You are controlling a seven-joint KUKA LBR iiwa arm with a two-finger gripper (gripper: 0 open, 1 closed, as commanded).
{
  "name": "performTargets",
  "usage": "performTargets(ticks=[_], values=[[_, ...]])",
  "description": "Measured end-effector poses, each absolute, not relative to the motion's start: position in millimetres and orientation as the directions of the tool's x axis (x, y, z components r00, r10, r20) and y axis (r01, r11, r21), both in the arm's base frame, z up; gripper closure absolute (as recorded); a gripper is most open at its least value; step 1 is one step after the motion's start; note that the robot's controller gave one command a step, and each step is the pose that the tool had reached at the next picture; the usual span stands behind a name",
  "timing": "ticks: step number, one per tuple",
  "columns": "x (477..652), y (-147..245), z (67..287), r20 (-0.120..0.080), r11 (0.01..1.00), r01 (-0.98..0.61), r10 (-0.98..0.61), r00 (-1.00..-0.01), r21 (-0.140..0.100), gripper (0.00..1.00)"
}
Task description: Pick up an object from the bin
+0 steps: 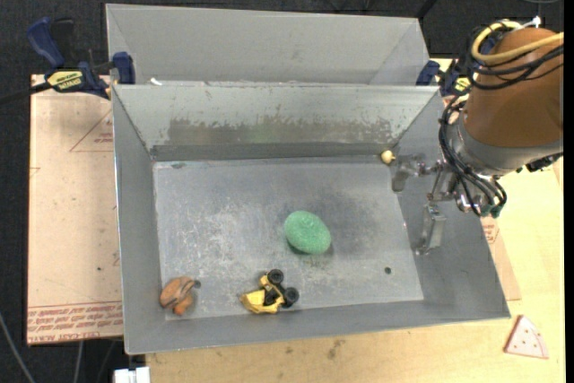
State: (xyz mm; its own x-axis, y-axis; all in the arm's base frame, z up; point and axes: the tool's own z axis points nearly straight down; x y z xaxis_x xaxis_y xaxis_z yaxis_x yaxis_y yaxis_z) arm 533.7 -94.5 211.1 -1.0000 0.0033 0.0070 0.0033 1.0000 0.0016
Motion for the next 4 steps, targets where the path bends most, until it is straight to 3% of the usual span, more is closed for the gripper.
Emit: performTargets(ticks=[1, 2, 3, 4], values=[[535.2, -94.1, 215.8, -0.001, 1.000, 0.000, 0.000, -1.000, 0.000, 0.00], [544.2, -61.9, 173.7, -0.009, 0.999, -0.043, -0.043, -0.999, -0.002, 0.00], [577.1, -30.9, 136.1, -0.001, 0.998, -0.064, -0.064, -0.998, 0.002, 0.00], [577.9, -15.9, 123.7, -0.007, 0.999, -0.036, -0.036, -0.999, 0.001, 0.00]])
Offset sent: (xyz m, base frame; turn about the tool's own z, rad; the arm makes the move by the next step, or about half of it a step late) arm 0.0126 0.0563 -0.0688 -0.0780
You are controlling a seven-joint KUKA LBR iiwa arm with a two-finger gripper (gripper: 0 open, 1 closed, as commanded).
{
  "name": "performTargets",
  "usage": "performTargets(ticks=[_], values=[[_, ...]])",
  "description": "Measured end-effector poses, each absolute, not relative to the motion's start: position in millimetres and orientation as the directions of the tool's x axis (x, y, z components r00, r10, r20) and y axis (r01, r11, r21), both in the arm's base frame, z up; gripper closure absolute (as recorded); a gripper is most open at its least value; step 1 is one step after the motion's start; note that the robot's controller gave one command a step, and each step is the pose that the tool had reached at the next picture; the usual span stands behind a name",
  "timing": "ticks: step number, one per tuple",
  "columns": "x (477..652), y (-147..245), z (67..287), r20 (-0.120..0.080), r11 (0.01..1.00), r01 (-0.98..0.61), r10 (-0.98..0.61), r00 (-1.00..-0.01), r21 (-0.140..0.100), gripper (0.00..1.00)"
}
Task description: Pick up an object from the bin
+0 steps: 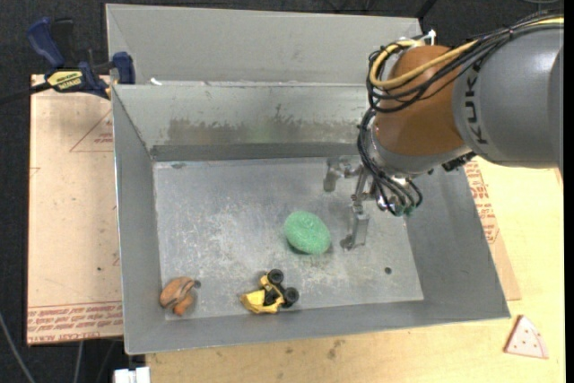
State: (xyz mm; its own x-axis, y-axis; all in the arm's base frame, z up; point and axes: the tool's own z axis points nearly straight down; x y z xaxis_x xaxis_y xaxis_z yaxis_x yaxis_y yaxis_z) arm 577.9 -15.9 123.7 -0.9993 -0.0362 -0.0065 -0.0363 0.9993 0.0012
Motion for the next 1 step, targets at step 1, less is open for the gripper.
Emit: performTargets(ticks=[1], values=[[560.5, 7.0, 97.9, -0.002, 0.992, -0.127, -0.127, -0.992, 0.001, 0.00]])
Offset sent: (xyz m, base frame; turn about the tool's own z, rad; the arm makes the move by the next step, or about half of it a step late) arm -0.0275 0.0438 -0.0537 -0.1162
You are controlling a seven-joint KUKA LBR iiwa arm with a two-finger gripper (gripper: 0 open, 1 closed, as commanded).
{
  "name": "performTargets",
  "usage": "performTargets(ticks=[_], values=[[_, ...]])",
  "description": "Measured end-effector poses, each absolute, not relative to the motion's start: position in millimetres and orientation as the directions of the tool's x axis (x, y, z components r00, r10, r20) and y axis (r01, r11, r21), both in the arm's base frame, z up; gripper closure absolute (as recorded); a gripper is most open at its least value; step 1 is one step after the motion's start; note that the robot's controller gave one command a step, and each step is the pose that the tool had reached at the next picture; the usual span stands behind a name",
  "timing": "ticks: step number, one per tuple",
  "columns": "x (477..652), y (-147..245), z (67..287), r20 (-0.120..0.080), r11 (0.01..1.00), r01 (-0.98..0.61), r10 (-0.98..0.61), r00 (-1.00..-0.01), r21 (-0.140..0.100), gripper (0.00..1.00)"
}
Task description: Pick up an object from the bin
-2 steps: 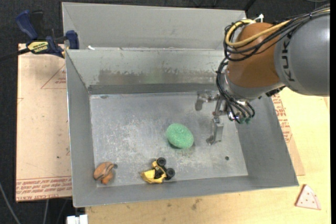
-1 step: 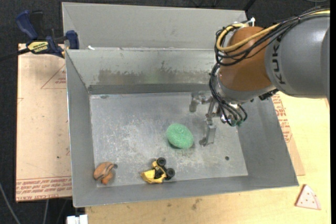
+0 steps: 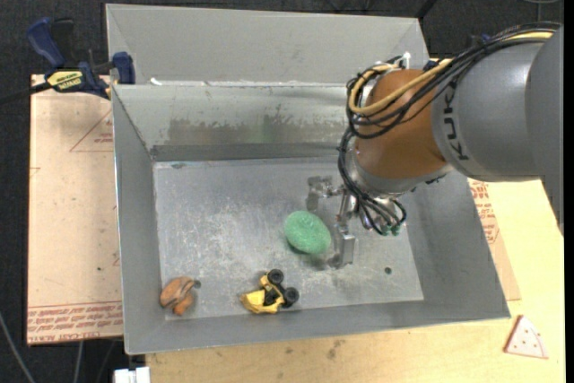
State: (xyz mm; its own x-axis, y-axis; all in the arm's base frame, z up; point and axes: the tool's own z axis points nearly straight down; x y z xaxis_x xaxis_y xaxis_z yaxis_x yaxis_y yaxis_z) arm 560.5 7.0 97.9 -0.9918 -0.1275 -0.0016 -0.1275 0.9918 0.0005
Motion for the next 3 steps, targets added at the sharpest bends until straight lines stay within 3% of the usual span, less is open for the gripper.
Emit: performTargets(ticks=[1, 2, 3], values=[[550.7, 28.9, 69.6, -0.001, 0.988, -0.154, -0.154, -0.988, 0.001, 1.00], [550.7, 29.0, 69.6, -0.001, 0.988, -0.154, -0.154, -0.988, 0.001, 1.00], [573.0, 24.6, 272.7, -0.009, 0.980, -0.199, -0.199, -0.980, -0.001, 1.00]])
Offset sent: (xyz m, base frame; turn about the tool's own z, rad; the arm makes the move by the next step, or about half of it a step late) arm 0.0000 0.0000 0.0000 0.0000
